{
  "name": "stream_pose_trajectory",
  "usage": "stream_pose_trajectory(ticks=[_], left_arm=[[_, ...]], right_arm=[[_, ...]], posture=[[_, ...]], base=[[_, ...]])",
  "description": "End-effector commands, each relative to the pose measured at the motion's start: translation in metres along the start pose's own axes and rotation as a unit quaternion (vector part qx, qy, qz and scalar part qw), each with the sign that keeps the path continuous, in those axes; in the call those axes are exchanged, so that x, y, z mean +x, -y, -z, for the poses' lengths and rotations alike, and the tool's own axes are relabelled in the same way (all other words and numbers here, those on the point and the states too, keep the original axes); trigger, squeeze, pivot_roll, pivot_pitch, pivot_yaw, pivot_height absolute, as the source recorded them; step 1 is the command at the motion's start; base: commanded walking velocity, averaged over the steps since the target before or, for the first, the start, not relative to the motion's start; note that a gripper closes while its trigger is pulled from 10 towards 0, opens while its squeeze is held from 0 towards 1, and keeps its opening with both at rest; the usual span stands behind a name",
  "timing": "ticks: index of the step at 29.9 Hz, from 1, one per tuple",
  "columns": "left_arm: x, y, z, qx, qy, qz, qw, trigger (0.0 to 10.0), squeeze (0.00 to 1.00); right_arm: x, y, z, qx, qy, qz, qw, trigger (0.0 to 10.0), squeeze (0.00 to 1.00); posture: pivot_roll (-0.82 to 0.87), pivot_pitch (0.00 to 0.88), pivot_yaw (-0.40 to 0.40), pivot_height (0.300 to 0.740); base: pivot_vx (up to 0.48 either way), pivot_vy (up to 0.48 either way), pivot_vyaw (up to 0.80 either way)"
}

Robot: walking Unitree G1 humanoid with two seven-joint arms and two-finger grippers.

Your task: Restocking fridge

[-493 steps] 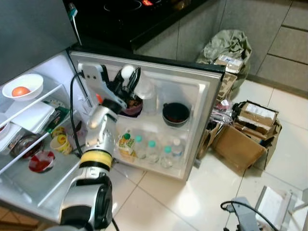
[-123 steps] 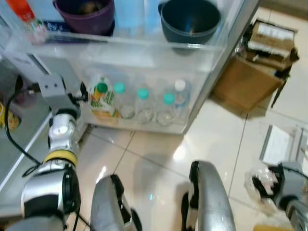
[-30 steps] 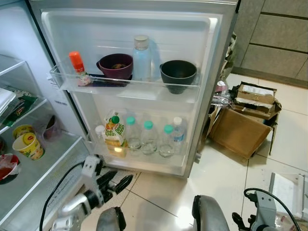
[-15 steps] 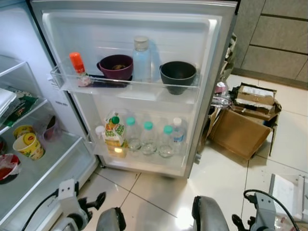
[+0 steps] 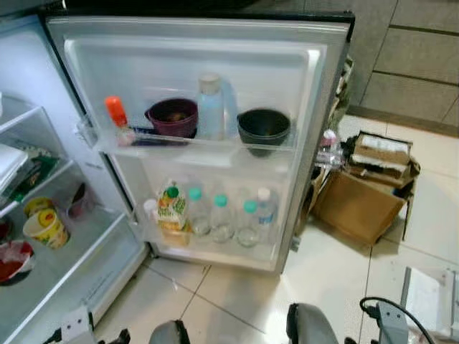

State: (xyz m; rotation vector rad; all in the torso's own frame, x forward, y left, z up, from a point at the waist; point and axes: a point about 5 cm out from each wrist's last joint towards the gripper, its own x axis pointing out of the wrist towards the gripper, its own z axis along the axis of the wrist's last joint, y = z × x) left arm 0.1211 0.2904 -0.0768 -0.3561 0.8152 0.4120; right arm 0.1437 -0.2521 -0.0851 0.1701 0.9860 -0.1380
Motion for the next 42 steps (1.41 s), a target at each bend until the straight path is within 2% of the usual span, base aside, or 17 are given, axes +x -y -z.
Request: stream_pose_trajectory(ticks=[1, 8, 21, 30, 36, 42], left_arm=[[-0.001, 0.004, 0.013, 0.0, -0.021, -0.004, 1.0, 10.0, 0.0], [-0.003, 0.005, 0.023, 0.004, -0.037, -0.012, 0.999, 10.0, 0.0], [0.0, 0.012, 0.022, 0.013, -0.04, -0.011, 0.999, 10.0, 0.0], [0.0, 0.015, 0.026, 0.017, -0.056, -0.005, 0.998, 10.0, 0.0], [0.001, 0.018, 0.028, 0.024, -0.065, -0.01, 0.998, 10.0, 0.0], [0.001, 0.018, 0.028, 0.035, -0.07, -0.014, 0.997, 10.0, 0.0]], right_arm=[[0.0, -0.001, 0.0, -0.005, -0.003, -0.001, 1.0, 10.0, 0.0], [0.0, 0.0, -0.002, -0.005, -0.001, 0.001, 1.0, 10.0, 0.0], [0.001, 0.0, -0.006, 0.001, 0.01, 0.0, 1.0, 10.0, 0.0], [0.001, -0.001, -0.005, 0.003, 0.006, 0.004, 1.0, 10.0, 0.0], [0.001, -0.001, -0.005, 0.002, 0.006, 0.006, 1.0, 10.0, 0.0], [0.002, -0.001, -0.01, -0.001, 0.011, -0.003, 1.0, 10.0, 0.0]], posture=[[0.03, 0.0, -0.028, 0.624], [0.03, 0.0, -0.032, 0.654], [0.02, 0.0, -0.033, 0.698], [0.01, 0.0, -0.032, 0.698], [0.01, 0.0, -0.029, 0.698], [0.01, 0.0, -0.029, 0.703]], base=[[0.0, 0.0, 0.0], [0.0, 0.0, 0.0], [0.0, 0.0, 0.0], [0.0, 0.0, 0.0], [-0.389, -0.202, 0.0], [0.0, 0.0, 0.0]])
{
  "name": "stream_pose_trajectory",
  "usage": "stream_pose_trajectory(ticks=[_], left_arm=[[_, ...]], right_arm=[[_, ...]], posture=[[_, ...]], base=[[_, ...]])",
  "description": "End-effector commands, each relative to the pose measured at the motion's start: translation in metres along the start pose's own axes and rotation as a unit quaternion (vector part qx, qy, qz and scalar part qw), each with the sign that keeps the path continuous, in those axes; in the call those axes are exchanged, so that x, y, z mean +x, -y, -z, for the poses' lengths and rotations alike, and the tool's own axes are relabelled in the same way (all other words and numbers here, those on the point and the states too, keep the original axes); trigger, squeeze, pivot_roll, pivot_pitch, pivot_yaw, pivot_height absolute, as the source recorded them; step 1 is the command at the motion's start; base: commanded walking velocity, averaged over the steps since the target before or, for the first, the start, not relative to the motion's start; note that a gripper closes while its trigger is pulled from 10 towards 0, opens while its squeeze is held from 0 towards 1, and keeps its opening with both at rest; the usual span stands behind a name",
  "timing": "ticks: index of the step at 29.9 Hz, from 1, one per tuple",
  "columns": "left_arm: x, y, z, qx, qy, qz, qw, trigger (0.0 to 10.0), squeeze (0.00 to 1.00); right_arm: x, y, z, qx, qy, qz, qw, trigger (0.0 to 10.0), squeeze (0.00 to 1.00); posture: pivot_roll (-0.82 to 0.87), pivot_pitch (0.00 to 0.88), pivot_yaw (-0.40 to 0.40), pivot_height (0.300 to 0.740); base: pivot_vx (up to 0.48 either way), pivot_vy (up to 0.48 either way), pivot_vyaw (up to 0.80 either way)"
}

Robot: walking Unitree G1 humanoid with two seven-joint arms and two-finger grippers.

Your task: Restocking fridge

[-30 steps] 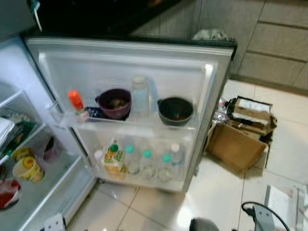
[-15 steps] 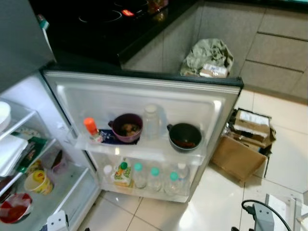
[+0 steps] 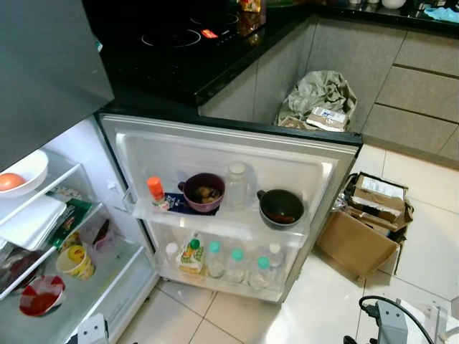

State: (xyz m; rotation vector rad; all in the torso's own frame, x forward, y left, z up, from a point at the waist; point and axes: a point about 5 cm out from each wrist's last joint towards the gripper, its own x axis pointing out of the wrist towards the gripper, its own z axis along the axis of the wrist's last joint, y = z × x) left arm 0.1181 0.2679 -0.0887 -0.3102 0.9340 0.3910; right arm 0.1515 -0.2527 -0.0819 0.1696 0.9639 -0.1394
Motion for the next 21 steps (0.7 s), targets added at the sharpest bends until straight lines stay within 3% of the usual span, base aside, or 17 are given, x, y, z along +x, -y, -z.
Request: stream_pose_trajectory(ticks=[1, 9, 21], left_arm=[[-0.0006, 0.0024, 0.0085, 0.003, -0.018, -0.001, 1.0, 10.0, 0.0], [-0.0003, 0.0043, 0.0088, 0.017, -0.02, 0.002, 1.0, 10.0, 0.0], [-0.0006, 0.0058, 0.0103, 0.018, -0.019, 0.01, 1.0, 10.0, 0.0]], right_arm=[[0.0001, 0.0001, -0.0013, -0.001, 0.0, -0.003, 1.0, 10.0, 0.0], [0.0002, -0.0021, -0.0005, -0.003, -0.003, -0.019, 1.0, 10.0, 0.0], [0.0003, -0.0041, 0.0011, -0.004, -0.006, -0.026, 1.0, 10.0, 0.0]], posture=[[0.01, 0.0, -0.029, 0.703], [0.01, 0.0, -0.029, 0.738], [0.01, 0.0, -0.03, 0.74]], base=[[0.0, 0.0, 0.0], [0.0, 0.0, 0.0], [0.0, 0.0, 0.0]])
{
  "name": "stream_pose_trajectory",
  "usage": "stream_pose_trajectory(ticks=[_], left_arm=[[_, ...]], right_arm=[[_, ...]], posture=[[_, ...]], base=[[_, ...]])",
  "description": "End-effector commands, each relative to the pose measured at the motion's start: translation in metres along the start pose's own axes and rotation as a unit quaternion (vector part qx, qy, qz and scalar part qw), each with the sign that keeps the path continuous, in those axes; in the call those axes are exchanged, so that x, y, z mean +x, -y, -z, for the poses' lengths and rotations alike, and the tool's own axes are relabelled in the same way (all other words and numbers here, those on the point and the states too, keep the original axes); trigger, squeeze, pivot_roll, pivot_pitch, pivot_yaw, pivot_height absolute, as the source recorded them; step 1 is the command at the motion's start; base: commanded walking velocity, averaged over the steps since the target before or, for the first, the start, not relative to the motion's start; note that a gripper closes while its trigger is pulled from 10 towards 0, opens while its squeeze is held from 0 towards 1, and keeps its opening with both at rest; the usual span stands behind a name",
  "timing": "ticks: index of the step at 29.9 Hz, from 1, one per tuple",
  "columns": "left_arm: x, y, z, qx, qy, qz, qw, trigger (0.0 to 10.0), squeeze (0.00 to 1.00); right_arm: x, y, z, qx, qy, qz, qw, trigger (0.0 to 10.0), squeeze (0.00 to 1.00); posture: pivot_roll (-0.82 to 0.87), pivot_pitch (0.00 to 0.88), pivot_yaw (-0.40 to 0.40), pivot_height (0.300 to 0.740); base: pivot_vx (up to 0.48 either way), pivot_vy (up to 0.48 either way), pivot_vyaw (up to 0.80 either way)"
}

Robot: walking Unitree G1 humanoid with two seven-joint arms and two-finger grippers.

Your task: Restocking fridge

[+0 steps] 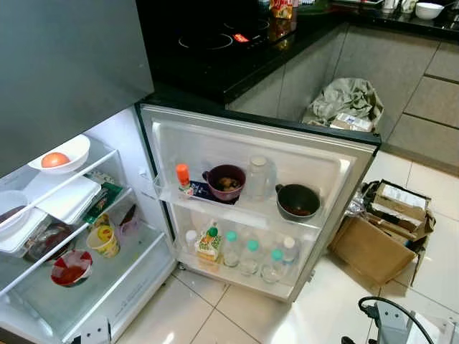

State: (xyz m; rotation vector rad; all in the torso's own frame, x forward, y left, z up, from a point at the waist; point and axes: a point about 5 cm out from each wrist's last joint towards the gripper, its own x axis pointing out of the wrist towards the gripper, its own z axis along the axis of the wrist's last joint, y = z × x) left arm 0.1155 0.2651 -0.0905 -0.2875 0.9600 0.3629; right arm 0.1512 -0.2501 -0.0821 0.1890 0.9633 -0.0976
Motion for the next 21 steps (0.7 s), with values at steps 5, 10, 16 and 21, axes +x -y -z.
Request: stream_pose_trajectory(ticks=[5, 10, 16, 21], left_arm=[[0.0, 0.007, 0.006, 0.003, -0.01, 0.013, 1.0, 10.0, 0.0], [0.001, 0.011, 0.007, 0.017, -0.018, 0.029, 0.999, 10.0, 0.0], [0.001, 0.015, 0.01, 0.014, -0.022, 0.033, 0.999, 10.0, 0.0], [0.001, 0.018, 0.012, 0.012, -0.024, 0.038, 0.999, 10.0, 0.0]], right_arm=[[0.0, 0.0, 0.0, 0.007, -0.002, 0.011, 1.0, 10.0, 0.0], [0.0, 0.0, 0.001, 0.012, -0.001, 0.015, 1.0, 10.0, 0.0], [0.0, 0.0, 0.001, 0.015, 0.004, 0.012, 1.0, 10.0, 0.0], [0.0, -0.001, -0.005, 0.002, 0.02, -0.007, 1.0, 10.0, 0.0]], posture=[[0.01, 0.0, -0.029, 0.74], [0.01, 0.0, -0.031, 0.74], [0.0, 0.0, -0.031, 0.74], [0.0, 0.0, -0.034, 0.74]], base=[[0.0, 0.0, 0.0], [0.0, -0.088, 0.0], [0.0, -0.394, 0.0], [0.0, 0.0, 0.0]])
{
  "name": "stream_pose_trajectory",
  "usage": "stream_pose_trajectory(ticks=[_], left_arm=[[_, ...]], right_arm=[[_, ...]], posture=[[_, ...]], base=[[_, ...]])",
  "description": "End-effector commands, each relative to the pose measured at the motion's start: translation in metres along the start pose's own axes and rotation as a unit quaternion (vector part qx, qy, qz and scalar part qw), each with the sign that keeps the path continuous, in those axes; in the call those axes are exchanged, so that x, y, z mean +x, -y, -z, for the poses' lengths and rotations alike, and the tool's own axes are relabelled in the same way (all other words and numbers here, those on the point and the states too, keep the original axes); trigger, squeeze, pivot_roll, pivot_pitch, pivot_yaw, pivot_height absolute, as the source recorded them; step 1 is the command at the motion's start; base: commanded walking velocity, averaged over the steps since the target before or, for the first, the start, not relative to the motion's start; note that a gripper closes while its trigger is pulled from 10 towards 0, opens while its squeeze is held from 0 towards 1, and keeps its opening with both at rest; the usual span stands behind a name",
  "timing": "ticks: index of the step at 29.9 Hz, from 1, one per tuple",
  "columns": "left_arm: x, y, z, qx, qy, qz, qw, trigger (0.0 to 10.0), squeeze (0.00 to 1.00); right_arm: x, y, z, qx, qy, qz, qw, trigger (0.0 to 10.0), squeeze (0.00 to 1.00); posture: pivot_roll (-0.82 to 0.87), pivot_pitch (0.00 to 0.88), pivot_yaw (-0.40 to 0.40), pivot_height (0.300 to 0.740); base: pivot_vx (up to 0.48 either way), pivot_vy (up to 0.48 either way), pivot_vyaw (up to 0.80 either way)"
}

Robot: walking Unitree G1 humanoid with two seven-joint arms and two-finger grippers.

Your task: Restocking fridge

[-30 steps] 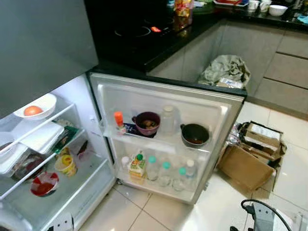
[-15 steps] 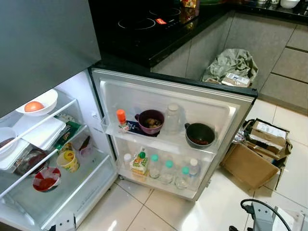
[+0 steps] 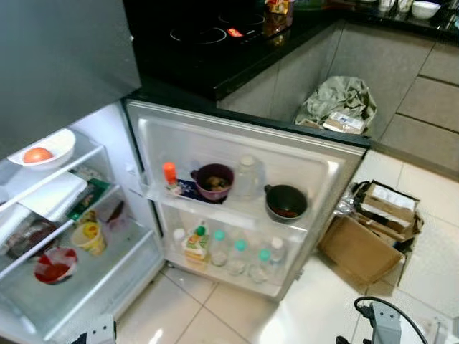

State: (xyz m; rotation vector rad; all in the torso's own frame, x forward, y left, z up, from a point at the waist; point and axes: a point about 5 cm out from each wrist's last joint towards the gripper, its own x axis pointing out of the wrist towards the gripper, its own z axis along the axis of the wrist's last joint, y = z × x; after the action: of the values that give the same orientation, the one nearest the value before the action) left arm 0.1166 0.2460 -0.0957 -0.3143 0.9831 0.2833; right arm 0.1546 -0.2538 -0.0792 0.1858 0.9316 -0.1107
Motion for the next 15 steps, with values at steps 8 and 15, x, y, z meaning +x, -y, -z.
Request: stream_pose_trajectory(ticks=[8, 15], left_arm=[[0.0, 0.0022, 0.0039, 0.001, -0.009, 0.004, 1.0, 10.0, 0.0], [0.0001, 0.0041, 0.006, 0.001, -0.012, 0.008, 1.0, 10.0, 0.0]], right_arm=[[0.0005, -0.0053, 0.002, -0.013, -0.002, -0.024, 1.0, 10.0, 0.0], [0.0001, -0.0049, 0.0029, -0.009, 0.0, -0.022, 1.0, 10.0, 0.0]], posture=[[0.0, 0.0, -0.036, 0.74], [0.0, 0.0, -0.037, 0.74]], base=[[0.0, -0.18, 0.57], [0.0, -0.198, 0.76]])
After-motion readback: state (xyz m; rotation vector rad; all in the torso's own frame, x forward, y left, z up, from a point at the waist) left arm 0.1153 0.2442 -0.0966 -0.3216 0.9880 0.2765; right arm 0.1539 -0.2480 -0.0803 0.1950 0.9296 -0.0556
